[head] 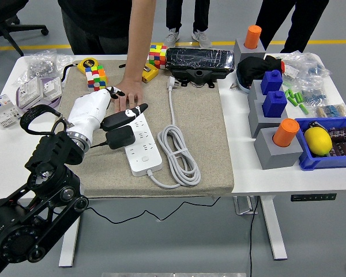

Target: Pick up the plug,place it near the board,insert it into the board,press the button

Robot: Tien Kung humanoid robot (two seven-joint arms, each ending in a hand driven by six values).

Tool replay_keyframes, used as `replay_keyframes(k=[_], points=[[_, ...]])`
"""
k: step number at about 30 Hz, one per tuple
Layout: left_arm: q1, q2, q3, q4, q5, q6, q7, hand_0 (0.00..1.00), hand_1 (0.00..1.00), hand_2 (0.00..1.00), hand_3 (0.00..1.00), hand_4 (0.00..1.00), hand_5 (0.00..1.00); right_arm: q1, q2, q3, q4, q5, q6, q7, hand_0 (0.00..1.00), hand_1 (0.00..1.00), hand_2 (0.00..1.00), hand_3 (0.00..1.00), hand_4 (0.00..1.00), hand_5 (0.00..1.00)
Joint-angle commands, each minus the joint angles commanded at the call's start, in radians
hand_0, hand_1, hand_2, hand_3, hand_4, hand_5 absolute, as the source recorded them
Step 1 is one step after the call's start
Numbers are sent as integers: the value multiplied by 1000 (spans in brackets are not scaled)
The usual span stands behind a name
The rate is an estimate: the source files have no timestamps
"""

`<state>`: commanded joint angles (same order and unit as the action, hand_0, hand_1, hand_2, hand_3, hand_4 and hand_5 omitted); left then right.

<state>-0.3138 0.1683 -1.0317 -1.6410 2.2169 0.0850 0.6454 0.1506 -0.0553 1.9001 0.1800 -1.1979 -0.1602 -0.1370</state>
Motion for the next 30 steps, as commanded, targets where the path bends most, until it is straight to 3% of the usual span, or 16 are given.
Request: replay_keyframes(k=[1,6,7,11,12,13,17,18,19,24,25,30], points=[[2,1,0,-7,12,17,0,423,474,471,934,784,116,0,0,0,0,0,0,0,804,747,737,779,998,998],[12,9,2,-75,48,69,-43,423,474,471,934,784,116,1,0,-1,0,2,0,-1,804,747,737,779,998,998],[11,15,5,-92,50,65,-50,277,257,263,949,687,2,2,0,0,0,1,0,-2,804,747,737,779,998,998],[5,44,16,-138,2,43,-75,277,257,263,949,687,2,6,-2,0,0,3,0,-1,804,747,737,779,998,998],[3,54,21,-138,-26,21,-79,277,257,263,949,687,2,8,-3,1,0,3,0,-1,804,747,737,779,998,998],[1,63,26,-138,-47,0,-81,196,72,112,891,553,2,9,-3,2,0,2,-1,-1,804,746,737,779,998,998],[-10,98,48,-138,-119,-91,-80,196,72,112,891,553,2,10,-5,5,0,2,0,-1,804,746,737,779,998,998],[-18,115,60,-138,-146,-131,-72,196,72,112,891,553,2,10,-5,7,0,1,0,-1,804,746,737,779,998,998],[-25,125,68,-138,-162,-165,-69,161,43,115,874,485,2,10,-6,8,0,0,0,-1,804,746,737,780,998,998],[-69,171,127,-138,-228,-343,-54,161,43,115,874,485,2,13,-9,8,0,2,-1,0,804,746,737,780,998,998],[-74,176,135,-138,-236,-365,-52,160,41,115,883,549,2,14,-9,9,0,1,-1,0,804,747,737,779,998,998],[-92,187,157,-138,-267,-473,-37,160,41,115,883,549,2,14,-12,11,0,0,-2,0,804,747,737,779,998,998]])
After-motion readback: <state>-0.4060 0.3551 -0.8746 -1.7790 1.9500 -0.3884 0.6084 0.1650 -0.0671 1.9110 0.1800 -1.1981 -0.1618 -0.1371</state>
